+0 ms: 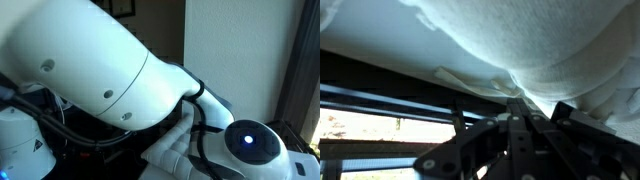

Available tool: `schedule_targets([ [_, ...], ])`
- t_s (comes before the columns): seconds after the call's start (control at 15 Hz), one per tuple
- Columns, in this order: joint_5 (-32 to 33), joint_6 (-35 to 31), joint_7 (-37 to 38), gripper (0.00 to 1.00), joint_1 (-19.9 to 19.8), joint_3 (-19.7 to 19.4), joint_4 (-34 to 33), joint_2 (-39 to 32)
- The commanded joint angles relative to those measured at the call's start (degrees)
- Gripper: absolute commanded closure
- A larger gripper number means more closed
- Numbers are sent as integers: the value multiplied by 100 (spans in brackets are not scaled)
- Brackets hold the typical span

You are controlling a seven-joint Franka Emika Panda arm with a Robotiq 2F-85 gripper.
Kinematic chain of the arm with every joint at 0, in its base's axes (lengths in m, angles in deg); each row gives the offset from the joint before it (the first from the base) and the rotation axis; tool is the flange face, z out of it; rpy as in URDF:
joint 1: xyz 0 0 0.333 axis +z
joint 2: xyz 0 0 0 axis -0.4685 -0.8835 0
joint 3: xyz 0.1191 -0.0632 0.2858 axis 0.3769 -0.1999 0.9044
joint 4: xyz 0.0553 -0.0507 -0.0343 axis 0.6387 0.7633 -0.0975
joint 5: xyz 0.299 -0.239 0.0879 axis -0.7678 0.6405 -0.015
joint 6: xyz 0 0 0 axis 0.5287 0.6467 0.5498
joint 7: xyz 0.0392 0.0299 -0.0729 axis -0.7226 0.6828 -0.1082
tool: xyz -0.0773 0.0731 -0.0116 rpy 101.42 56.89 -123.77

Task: Open the slot in the window screen

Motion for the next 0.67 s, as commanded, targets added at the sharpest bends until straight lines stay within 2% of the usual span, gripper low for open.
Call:
schedule_targets([
  [0.0, 227, -65, 71, 100, -207, 254, 81, -58],
  [0.6, 500, -146, -62, 100, -709, 910, 145, -368],
])
